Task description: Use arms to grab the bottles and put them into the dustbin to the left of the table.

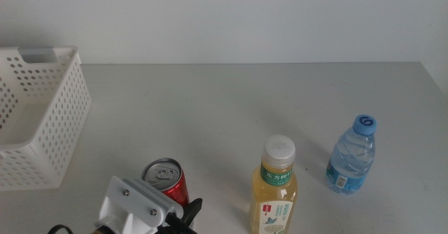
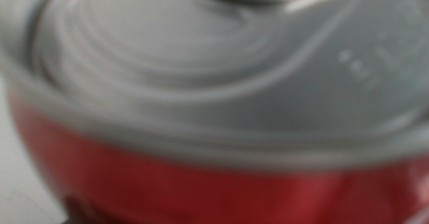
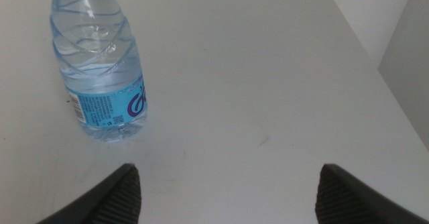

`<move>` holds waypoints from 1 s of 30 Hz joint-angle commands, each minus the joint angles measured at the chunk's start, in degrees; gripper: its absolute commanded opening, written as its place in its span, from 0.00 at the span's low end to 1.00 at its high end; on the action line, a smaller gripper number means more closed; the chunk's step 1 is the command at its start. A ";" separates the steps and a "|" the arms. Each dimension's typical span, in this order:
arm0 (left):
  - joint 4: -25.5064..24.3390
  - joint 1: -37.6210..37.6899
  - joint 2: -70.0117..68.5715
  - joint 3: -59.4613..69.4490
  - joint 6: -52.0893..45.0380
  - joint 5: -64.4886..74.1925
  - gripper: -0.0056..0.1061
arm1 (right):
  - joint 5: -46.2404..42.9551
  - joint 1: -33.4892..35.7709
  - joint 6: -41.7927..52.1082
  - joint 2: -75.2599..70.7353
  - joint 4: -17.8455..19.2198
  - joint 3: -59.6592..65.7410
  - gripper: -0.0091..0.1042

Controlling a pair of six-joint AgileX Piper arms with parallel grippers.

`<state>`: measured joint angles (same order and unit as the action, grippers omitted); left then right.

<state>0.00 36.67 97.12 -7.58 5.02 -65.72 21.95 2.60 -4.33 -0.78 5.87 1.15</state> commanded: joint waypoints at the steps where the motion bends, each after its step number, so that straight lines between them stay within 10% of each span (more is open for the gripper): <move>1: 1.13 0.32 -0.79 -0.71 2.73 -9.62 0.46 | -3.55 -0.30 0.73 -1.26 0.66 -0.03 0.67; 7: -0.93 0.32 -0.80 -0.59 4.01 -7.88 0.13 | -3.55 -0.30 0.73 -1.26 0.66 -0.03 0.67; 21: -1.41 0.32 -6.10 -0.59 7.72 -2.29 0.12 | -3.55 -0.30 0.73 -1.26 0.66 -0.03 0.67; 30: -1.91 0.32 -18.76 -7.84 5.25 29.07 0.12 | -3.55 -0.30 0.73 -1.26 0.66 -0.03 0.67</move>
<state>-1.74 36.67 82.03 -12.17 11.12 -38.45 21.95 2.60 -4.33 -0.78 5.87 1.15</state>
